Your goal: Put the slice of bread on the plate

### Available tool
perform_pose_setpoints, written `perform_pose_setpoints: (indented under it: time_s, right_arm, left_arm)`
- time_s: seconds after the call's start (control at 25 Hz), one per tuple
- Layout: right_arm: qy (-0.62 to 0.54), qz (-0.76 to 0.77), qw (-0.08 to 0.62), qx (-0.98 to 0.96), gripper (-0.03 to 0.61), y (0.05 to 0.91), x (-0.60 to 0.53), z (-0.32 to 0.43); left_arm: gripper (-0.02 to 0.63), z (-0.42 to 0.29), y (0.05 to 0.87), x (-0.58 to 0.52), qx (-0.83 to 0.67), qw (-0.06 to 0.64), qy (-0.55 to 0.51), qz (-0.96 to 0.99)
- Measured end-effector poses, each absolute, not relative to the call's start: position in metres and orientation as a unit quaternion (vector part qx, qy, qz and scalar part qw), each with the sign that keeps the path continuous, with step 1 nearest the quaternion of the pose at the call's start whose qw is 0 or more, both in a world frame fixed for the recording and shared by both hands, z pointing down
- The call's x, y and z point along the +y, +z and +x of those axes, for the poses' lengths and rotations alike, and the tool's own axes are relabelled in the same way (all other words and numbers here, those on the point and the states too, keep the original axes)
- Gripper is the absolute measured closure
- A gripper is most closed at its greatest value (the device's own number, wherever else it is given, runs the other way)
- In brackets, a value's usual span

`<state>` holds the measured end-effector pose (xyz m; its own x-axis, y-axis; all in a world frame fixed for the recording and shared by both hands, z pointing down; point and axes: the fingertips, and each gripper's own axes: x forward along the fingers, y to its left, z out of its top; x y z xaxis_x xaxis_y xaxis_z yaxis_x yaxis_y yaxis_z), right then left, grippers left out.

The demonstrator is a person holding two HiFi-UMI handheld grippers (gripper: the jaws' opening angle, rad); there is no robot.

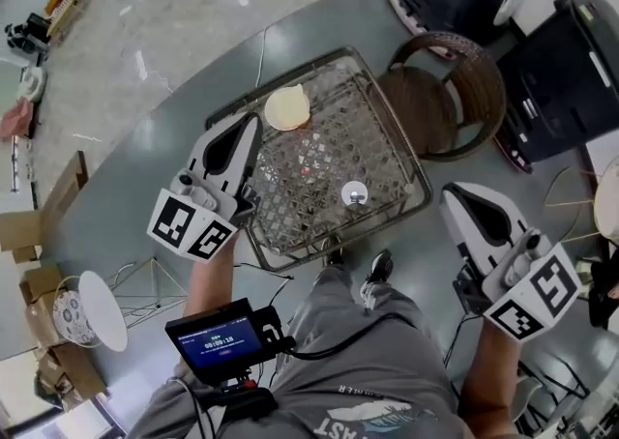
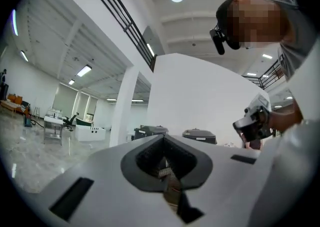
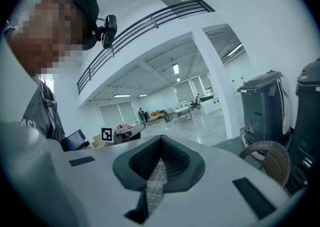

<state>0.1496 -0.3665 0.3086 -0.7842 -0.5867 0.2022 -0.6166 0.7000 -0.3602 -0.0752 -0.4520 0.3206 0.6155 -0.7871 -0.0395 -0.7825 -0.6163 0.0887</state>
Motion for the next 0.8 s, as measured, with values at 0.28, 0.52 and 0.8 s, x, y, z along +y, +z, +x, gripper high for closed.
perform_pose_setpoints:
  time_s: [0.28,0.52,0.8]
  right_arm:
    - [0.173,0.292,0.012,-0.941,0.574,0.270,-0.340,0.146]
    - [0.151,0.273,0.000,-0.950,0.574,0.254,-0.321,0.158]
    - [0.133,0.251,-0.007,-0.959,0.573,0.230,-0.294,0.163]
  left_arm:
    - [0.606,-0.078,0.262,-0.379,-0.462,0.001,-0.053,0.885]
    - [0.607,-0.070,0.235,-0.328,-0.478,-0.029,-0.048,0.876]
    - [0.606,-0.050,0.210,-0.290,-0.477,-0.051,-0.047,0.876]
